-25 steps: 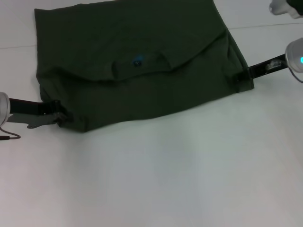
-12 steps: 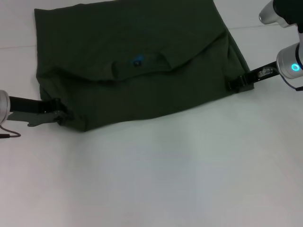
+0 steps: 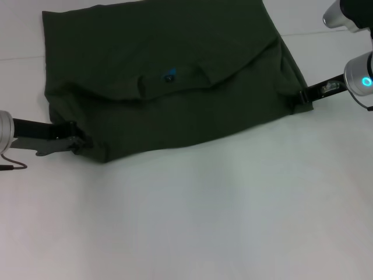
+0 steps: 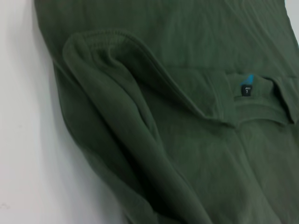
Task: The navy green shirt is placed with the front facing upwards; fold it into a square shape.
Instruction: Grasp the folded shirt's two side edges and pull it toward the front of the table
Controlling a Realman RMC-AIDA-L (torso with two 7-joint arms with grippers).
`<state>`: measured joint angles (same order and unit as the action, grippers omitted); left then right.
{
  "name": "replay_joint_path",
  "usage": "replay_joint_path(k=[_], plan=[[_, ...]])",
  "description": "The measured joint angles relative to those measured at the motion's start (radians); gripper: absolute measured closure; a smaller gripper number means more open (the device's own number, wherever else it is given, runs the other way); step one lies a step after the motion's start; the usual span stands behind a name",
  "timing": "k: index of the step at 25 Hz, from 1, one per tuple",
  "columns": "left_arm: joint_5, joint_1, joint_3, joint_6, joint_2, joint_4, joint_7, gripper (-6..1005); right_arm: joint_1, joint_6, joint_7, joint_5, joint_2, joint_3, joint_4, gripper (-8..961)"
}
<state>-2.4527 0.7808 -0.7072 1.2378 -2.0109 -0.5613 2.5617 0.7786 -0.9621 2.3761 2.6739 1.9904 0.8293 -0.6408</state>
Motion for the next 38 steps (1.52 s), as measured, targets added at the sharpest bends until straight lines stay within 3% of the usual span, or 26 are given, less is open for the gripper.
replay_joint_path(k=[3, 9, 11, 16, 22, 27, 38], plan=[[0.0, 0.0, 0.0, 0.002, 0.0, 0.0, 0.0, 971, -0.001, 0.008, 0.0, 0.004, 0.001, 0.002, -0.002, 384], [0.0, 0.0, 0.0, 0.002, 0.0, 0.0, 0.0, 971, -0.002, 0.007, 0.0, 0.005, 0.002, 0.007, 0.001, 626], [0.0, 0.0, 0.0, 0.002, 0.0, -0.001, 0.0, 971, -0.003, 0.002, 0.0, 0.006, 0.002, 0.008, -0.001, 831], [0.0, 0.002, 0.0, 0.023, 0.001, -0.007, 0.0, 972, -0.003, -0.035, 0.004, 0.006, 0.0, 0.008, -0.005, 883], [-0.005, -0.022, 0.008, 0.16, 0.009, -0.085, -0.001, 972, -0.007, -0.183, 0.054, 0.061, -0.004, 0.008, -0.094, 893], [-0.017, -0.039, 0.009, 0.261, 0.026, -0.103, 0.0, 971, -0.017, -0.329, 0.088, 0.145, 0.01, 0.009, -0.185, 893], [-0.088, -0.062, 0.011, 0.409, 0.028, -0.134, -0.006, 972, -0.058, -0.612, 0.085, 0.187, 0.057, 0.008, -0.351, 893]])
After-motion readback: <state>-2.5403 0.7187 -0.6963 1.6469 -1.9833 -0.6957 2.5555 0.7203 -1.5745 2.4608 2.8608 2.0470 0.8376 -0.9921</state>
